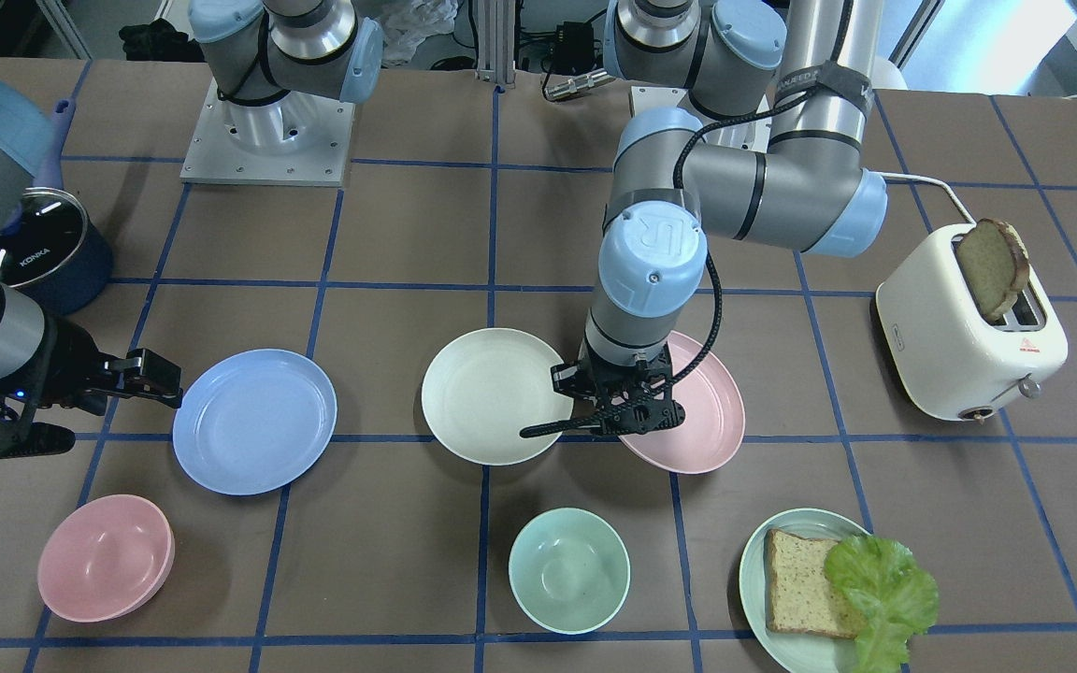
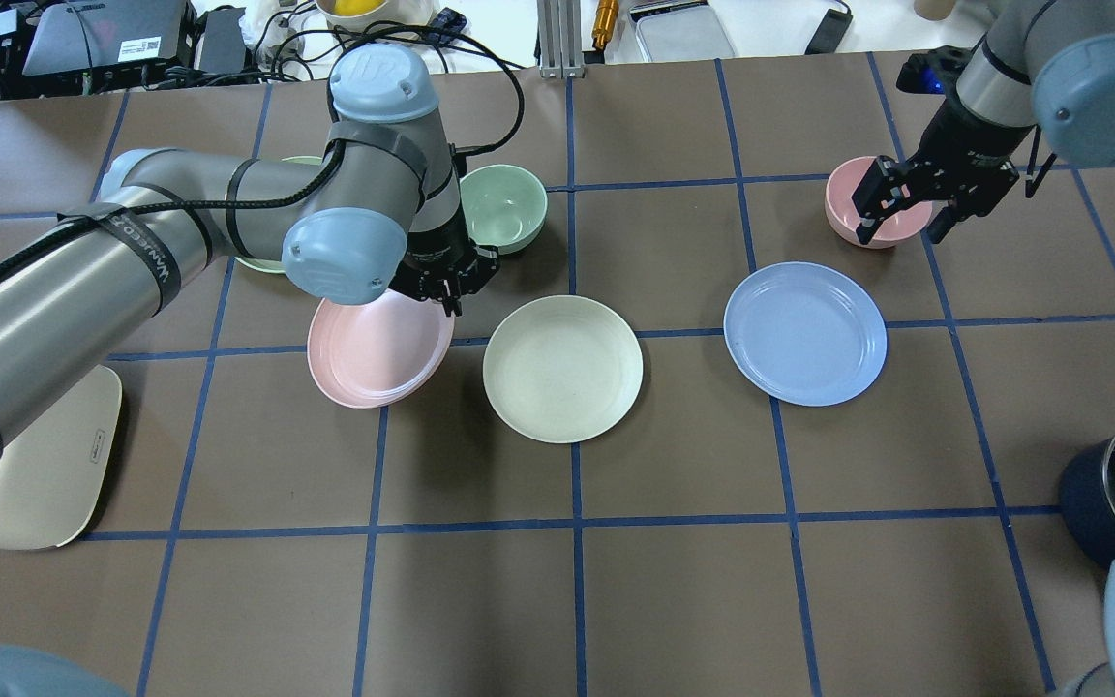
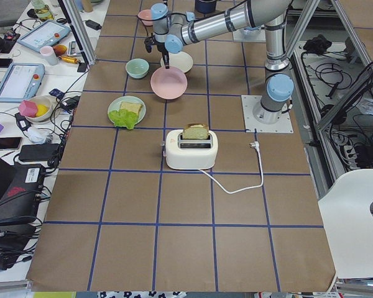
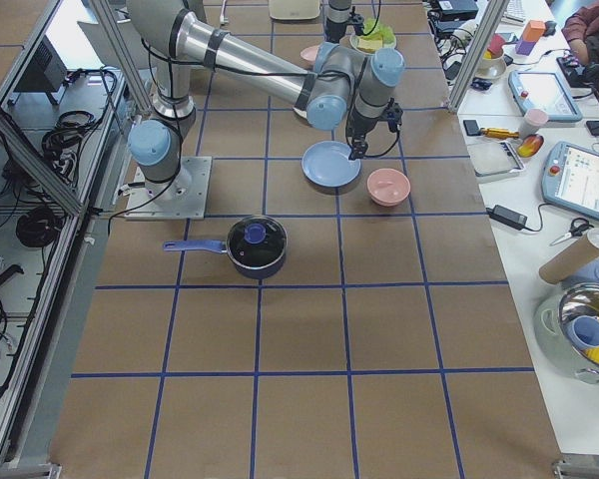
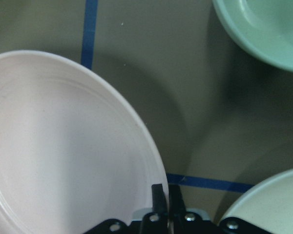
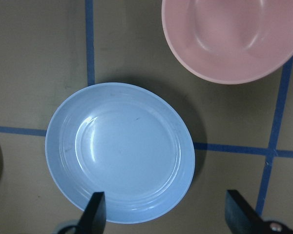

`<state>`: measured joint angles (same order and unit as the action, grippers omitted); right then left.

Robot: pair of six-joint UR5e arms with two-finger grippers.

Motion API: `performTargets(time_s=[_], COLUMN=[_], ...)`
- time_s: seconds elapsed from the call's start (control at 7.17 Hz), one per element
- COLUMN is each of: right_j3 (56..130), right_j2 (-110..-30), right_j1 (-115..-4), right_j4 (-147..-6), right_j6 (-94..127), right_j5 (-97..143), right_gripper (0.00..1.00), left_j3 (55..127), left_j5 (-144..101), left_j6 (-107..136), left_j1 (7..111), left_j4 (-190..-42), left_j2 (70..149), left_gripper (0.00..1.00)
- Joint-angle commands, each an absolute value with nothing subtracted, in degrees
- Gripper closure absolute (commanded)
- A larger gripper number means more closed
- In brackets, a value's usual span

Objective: Stack three plates with pink and blue
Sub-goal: 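Lift the pink plate with the left gripper while the right gripper lowers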

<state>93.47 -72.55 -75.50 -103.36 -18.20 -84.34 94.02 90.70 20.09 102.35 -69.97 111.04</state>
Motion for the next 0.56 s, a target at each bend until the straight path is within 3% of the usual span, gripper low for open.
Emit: performTargets(time_s=[0.0, 0.42], right_j3=[99.03, 100.02], right_j2=[-72.42, -70.33], right_j1=[-75.50, -75.50], right_j4=[-112.11, -114.52], right_j6=[-18.63, -19.07], right_j5=[-84.29, -84.29], right_gripper=[0.12, 0.13], left_j3=[87.65, 85.00], left_j5=[91.40, 93.76], left_j6=[25.72, 31.88], left_j1=[108.25, 117.49], left_j4=[-75.76, -75.15], left_j2=[112.31, 115.82], left_gripper=[1.00, 1.00])
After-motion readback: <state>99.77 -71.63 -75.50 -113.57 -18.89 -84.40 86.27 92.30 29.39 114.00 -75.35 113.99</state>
